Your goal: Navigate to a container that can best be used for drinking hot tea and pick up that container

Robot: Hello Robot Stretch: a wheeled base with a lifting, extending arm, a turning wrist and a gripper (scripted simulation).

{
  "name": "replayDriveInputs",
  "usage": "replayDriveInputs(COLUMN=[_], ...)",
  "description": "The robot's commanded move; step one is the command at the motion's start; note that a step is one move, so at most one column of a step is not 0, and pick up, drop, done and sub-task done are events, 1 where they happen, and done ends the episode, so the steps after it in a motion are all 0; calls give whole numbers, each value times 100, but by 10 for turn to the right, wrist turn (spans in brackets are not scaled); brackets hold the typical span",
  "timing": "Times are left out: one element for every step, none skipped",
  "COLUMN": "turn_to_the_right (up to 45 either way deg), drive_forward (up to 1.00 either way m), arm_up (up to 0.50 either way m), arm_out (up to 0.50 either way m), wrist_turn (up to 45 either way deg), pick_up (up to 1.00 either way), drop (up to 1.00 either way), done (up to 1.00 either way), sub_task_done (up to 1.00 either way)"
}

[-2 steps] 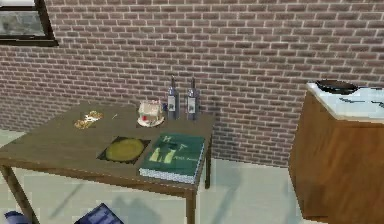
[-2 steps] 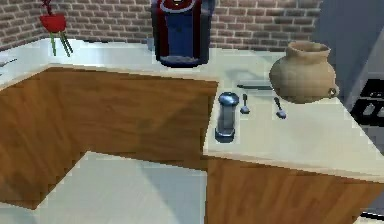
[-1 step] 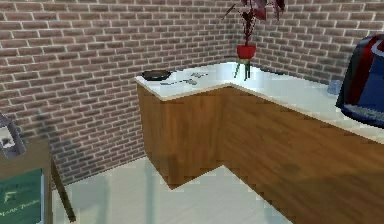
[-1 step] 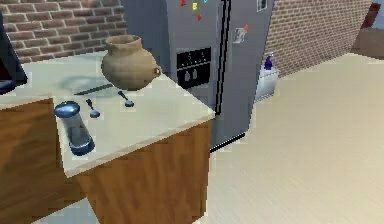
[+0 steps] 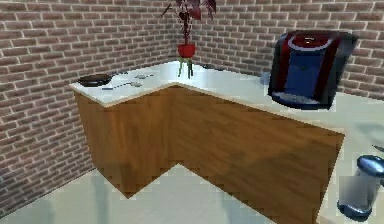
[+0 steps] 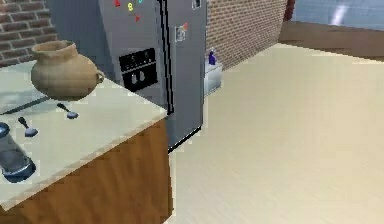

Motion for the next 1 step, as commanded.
replayDriveInputs(turn_to_the_right=[0], drive_forward=[80], arm_up=[0], arm_out=[0], wrist_turn=[0], pick_up=[0], drop=[0], done=[0], sub_task_done=[0])
